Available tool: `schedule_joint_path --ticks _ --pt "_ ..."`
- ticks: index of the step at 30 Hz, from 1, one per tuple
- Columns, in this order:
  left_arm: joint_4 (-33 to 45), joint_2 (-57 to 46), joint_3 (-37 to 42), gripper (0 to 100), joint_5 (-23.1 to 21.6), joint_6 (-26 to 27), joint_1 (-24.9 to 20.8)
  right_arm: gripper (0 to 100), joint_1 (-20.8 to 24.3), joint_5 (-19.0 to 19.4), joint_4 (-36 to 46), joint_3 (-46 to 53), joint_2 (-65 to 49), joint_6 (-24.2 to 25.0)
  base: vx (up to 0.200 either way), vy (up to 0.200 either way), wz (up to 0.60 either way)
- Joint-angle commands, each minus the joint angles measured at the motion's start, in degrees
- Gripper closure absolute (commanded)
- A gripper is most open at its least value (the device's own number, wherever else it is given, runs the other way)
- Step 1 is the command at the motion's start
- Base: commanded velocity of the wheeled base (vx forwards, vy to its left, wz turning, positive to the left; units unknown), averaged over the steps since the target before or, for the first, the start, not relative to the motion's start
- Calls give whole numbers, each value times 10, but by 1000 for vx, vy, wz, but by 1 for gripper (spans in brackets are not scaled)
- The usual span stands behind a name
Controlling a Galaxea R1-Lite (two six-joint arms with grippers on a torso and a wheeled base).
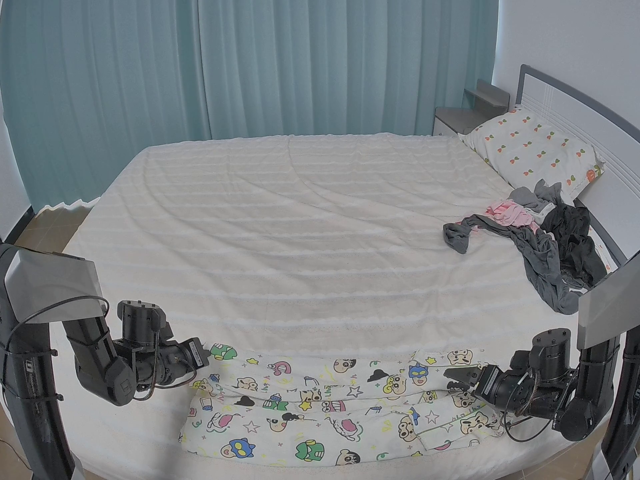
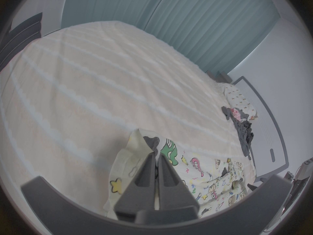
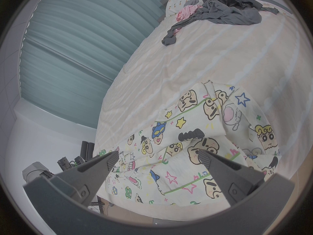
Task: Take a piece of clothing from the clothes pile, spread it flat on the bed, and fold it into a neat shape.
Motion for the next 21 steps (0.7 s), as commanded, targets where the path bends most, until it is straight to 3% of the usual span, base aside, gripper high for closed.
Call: schedule_joint_path --ticks 1,4,13,21 --pt "-14 -13 -1 100 -4 16 0 0 0 0 -7 1 0 0 0 0 0" --pt "-19 -12 -2 100 -8 41 0 0 0 0 -7 1 0 0 0 0 0" --pt "-79 -15 -12 100 -18 43 0 0 0 0 -7 3 0 0 0 0 0" --pt "-82 -16 -15 100 -32 64 0 0 0 0 -7 3 1 0 0 0 0"
